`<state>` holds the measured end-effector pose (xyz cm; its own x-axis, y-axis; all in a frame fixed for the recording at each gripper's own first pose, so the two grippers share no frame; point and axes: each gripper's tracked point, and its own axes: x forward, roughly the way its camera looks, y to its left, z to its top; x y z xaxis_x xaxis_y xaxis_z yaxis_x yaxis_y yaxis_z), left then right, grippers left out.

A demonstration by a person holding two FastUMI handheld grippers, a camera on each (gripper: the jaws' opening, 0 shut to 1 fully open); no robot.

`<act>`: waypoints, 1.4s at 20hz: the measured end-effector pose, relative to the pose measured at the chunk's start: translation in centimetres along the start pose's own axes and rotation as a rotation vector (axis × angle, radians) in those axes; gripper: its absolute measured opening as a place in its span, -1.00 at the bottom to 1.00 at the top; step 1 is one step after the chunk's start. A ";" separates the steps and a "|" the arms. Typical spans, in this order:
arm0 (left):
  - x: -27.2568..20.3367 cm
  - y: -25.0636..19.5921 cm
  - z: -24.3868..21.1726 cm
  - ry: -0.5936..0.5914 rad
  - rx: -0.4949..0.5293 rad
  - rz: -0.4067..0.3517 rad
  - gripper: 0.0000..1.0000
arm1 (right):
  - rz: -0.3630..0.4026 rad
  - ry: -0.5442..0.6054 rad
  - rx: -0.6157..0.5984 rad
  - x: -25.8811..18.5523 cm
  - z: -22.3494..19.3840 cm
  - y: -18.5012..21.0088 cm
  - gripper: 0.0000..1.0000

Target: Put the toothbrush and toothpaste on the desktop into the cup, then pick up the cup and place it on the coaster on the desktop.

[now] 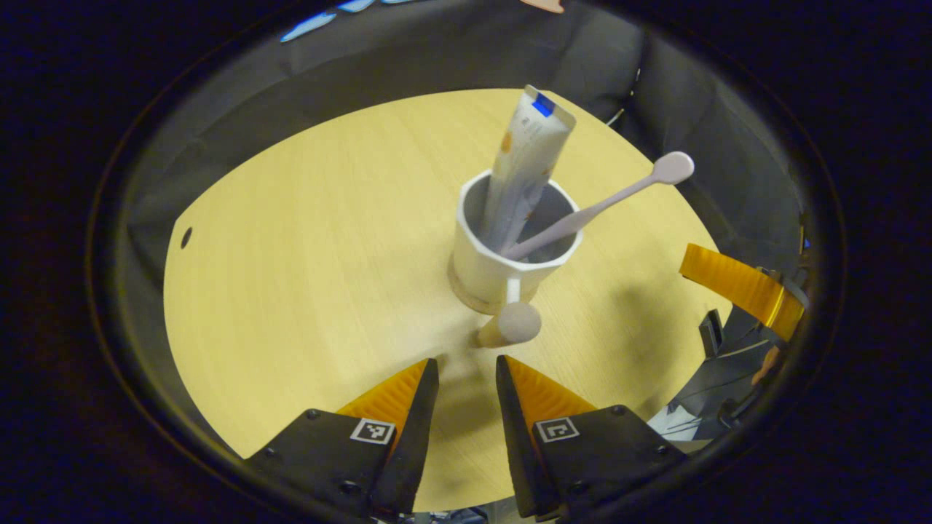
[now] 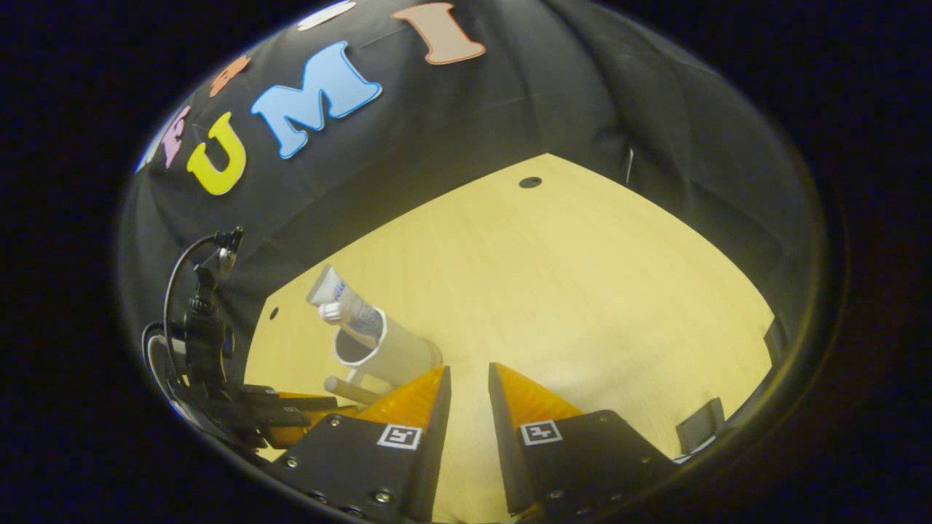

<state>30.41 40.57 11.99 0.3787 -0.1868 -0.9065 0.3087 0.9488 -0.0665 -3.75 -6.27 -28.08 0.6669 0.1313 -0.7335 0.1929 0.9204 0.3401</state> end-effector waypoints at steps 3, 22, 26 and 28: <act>-4.9 2.4 0.0 -0.127 -0.058 0.031 0.11 | 0.035 -0.032 -0.058 -0.6 1.1 2.6 -0.30; -20.4 6.2 8.1 -1.008 -0.141 0.333 0.11 | 0.140 -0.532 -0.413 -8.8 15.5 16.2 -0.30; -20.8 6.2 8.2 -1.117 -0.130 0.352 0.10 | 0.135 -0.618 -0.447 -10.1 17.4 17.1 -0.40; -21.3 5.9 8.5 -1.165 -0.112 0.361 0.11 | 0.136 -0.627 -0.448 -10.2 17.5 17.2 -0.31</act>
